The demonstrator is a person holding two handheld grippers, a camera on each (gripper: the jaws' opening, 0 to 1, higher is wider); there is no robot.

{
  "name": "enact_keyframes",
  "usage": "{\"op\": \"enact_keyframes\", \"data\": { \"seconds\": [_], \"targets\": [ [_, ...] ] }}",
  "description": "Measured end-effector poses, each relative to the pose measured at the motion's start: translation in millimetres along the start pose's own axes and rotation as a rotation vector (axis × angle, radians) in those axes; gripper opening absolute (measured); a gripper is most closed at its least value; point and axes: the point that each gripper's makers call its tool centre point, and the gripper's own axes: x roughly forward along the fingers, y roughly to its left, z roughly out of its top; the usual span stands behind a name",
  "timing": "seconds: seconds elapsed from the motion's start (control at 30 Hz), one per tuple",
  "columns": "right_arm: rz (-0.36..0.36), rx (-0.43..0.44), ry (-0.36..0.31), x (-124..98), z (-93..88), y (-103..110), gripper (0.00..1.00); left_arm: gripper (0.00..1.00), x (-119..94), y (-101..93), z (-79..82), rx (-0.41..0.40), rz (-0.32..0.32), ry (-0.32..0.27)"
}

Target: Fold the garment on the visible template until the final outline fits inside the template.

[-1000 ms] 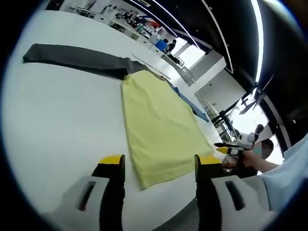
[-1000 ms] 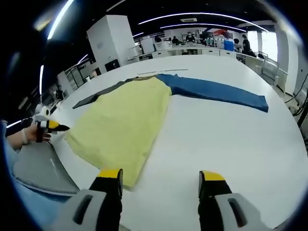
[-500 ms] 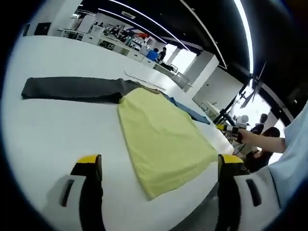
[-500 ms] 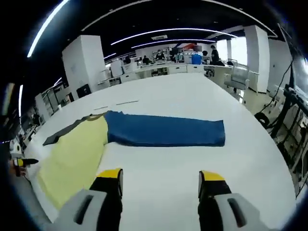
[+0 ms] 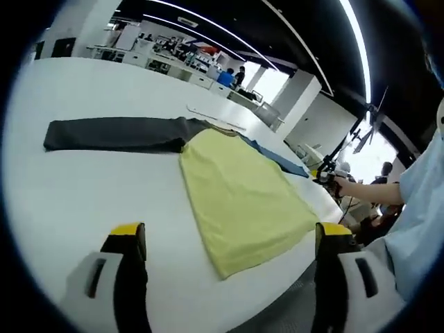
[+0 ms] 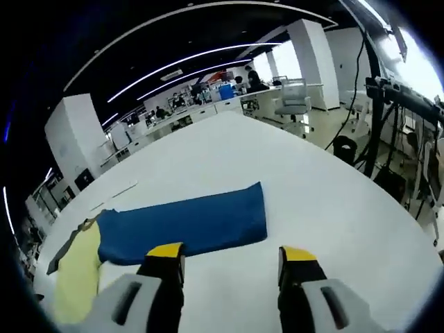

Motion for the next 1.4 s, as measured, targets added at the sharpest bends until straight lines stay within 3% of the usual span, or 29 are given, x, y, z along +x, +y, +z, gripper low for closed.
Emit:
{"op": "enact_keyframes", "data": {
  "seconds": [0.33, 0.47, 0.57, 0.63, 0.77, 0.9, 1.0, 1.07, 1.2, 1.3, 1.4],
  "targets": [
    [-0.021, 0.098, -0.038, 12, 12.0, 2, 0.35, 0.97, 3, 2.0, 2.4, -0.029, 0.008, 0.024],
    [-0.042, 0.194, -0.064, 11, 17.4, -5, 0.3, 0.96, 5, -0.1, 0.0, -0.04, 0.001, 0.027],
    [-0.067, 0.257, -0.083, 21, 25.2, -26, 0.14, 0.95, 6, -0.5, -3.6, -0.05, 0.0, 0.023],
    [-0.053, 0.25, -0.076, 32, 29.2, -39, 0.0, 0.95, 6, -1.1, -6.6, -0.053, -0.001, 0.026],
    [-0.04, 0.221, -0.074, 41, 35.4, -46, 0.0, 0.93, 4, 0.6, -9.2, -0.056, 0.009, 0.023],
    [0.016, 0.165, -0.082, 42, 49.0, -37, 0.0, 0.91, 2, -0.4, -5.7, -0.071, 0.006, -0.022],
    [0.091, 0.129, -0.089, 41, 66.2, -21, 0.0, 0.9, 1, -2.4, -4.0, -0.086, -0.001, -0.06],
    [0.135, 0.106, -0.099, 23, 59.0, 22, 0.0, 0.9, 1, -3.4, -4.9, -0.086, -0.007, -0.067],
    [0.209, 0.027, -0.081, 6, 55.7, 80, 0.0, 0.89, 2, -5.6, -3.9, -0.081, -0.025, -0.082],
    [0.247, -0.024, -0.076, 2, 54.7, 108, 0.0, 0.88, 1, -6.2, -1.0, -0.08, -0.038, -0.103],
    [0.289, -0.024, -0.068, 0, 52.1, 134, 0.0, 0.88, -1, -8.8, 3.1, -0.069, -0.046, -0.12]
  ]
}}
